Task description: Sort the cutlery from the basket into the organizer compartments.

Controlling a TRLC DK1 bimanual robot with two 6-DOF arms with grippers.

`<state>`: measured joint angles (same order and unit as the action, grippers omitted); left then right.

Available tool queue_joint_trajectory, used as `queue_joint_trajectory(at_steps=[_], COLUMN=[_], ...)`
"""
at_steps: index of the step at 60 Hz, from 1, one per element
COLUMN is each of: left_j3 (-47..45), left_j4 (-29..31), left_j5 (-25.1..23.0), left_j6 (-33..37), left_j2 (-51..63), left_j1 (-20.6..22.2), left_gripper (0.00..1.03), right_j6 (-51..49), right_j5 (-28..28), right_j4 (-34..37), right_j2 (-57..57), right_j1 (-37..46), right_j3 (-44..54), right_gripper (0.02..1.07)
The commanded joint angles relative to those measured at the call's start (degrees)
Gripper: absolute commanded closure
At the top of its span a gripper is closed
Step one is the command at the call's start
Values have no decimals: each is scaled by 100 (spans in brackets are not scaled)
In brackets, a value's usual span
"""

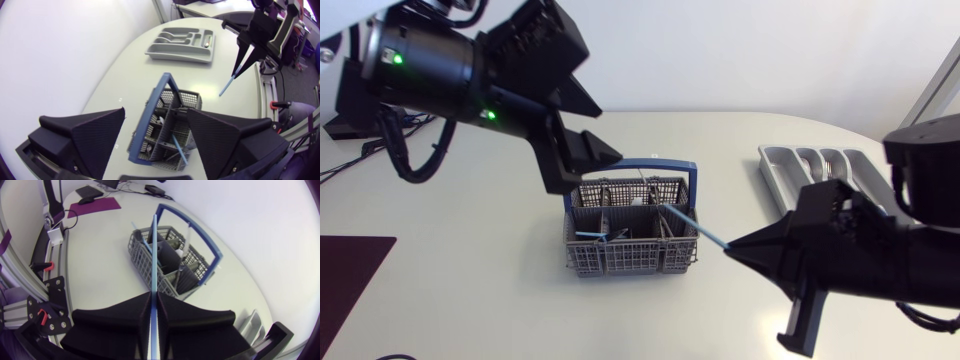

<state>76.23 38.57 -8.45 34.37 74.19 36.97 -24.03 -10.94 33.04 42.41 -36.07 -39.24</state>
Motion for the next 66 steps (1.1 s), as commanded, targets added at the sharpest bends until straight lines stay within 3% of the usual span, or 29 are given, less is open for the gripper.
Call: queue_joint_trajectory(at_steps=[1,7,19,30,43,52,66], left_j3=[-2,-460,-1655,-2516,-3509,-4002,-4362], left_j4=[-253,-420,-1000,-1308,-1756,-2108,-2512], left_j5=[-104,-219,-210,-184,-87,-78,-69], left_j6=[-247,-150,193,465,808,834,764], left_j2=[-318,-581,-1144,-1601,-2111,-2269,-2251], left_j1=[-401,-647,-788,-770,-770,-726,-577], left_gripper=[13,14,18,18,21,21,21], right_j6=[118,241,874,1287,1639,1823,1885], right_j5=[-163,-471,-514,-453,356,909,1191], right_j4=[-25,-289,-1159,-1651,-2258,-2284,-2258], right_j2=[-260,-444,-31,839,2438,3528,5242], right_j1=[672,1823,3423,4205,4346,4258,4240], right_j3=[180,251,347,251,-39,-593,-1498], right_gripper=[101,101,101,101,101,101,101])
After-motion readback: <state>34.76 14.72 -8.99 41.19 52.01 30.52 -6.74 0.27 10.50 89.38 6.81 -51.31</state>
